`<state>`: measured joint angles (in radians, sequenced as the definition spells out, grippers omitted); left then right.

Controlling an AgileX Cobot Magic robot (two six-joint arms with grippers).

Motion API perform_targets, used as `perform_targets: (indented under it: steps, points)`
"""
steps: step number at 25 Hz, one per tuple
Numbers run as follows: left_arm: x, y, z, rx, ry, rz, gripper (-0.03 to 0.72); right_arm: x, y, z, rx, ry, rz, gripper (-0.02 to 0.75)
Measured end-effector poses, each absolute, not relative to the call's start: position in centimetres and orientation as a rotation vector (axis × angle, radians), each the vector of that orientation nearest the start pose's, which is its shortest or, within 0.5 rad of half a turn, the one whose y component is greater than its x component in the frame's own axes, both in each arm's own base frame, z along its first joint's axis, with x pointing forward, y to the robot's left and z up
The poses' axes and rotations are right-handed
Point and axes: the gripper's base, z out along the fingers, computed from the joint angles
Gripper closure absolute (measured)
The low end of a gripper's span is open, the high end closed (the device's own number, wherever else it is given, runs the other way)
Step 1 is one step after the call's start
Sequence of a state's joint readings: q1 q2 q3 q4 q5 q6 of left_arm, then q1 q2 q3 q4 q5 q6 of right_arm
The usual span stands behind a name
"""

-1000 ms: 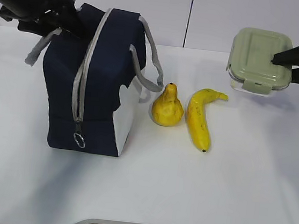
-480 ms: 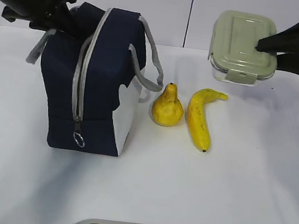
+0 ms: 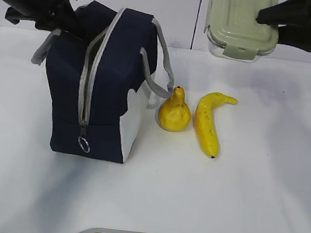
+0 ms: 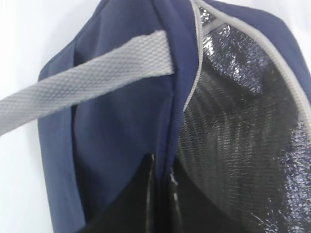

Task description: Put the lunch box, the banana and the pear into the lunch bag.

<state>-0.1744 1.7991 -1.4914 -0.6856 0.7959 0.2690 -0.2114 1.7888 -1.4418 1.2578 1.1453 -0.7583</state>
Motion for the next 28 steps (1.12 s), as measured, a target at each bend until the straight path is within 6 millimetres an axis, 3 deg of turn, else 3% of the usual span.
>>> perform_targets:
  steps: [28]
  points:
    - [39.0,-11.3,30.3,0.118,2.378,-0.971,0.694,38.2,6.1,32.4,-0.214,2.127,1.369,0.392]
